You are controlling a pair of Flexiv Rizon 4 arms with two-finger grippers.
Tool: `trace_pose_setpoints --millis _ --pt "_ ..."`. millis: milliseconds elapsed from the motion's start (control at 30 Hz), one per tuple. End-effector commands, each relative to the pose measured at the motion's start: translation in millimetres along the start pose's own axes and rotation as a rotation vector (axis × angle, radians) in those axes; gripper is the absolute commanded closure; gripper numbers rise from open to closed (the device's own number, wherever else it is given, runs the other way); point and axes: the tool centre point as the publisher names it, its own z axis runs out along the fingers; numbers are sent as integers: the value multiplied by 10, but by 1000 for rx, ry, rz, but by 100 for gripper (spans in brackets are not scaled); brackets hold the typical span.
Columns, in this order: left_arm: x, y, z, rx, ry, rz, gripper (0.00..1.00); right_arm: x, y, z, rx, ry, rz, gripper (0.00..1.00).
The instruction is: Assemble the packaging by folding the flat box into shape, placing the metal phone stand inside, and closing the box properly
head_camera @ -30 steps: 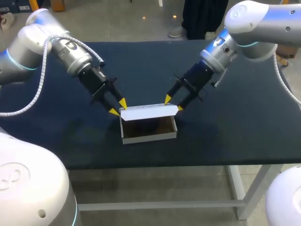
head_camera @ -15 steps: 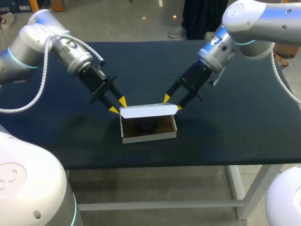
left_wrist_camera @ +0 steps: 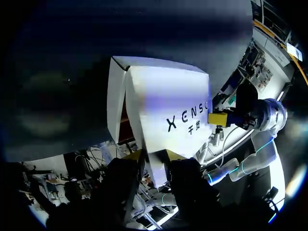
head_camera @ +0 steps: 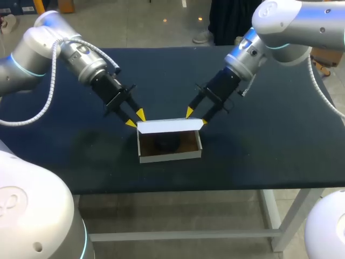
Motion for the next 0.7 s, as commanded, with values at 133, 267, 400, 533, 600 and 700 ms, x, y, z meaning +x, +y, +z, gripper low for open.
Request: trace_pose_setpoints --millis 133,267,400,533,600,700 --pt "92 -78 60 -8 -4 -3 71 76 47 44 16 -8 3 56" --pt "108 -85 70 -3 -3 -4 83 78 46 46 18 -10 3 56" --pt "108 -86 72 -2 -4 -3 82 75 43 45 18 -9 4 56" --pt "96 -80 79 0 -4 -4 79 64 48 47 20 -10 6 56" --pt "86 -77 85 0 -5 -3 78 57 55 50 23 -11 7 56" --pt "66 -72 93 1 -6 -4 75 49 60 57 25 -12 9 56"
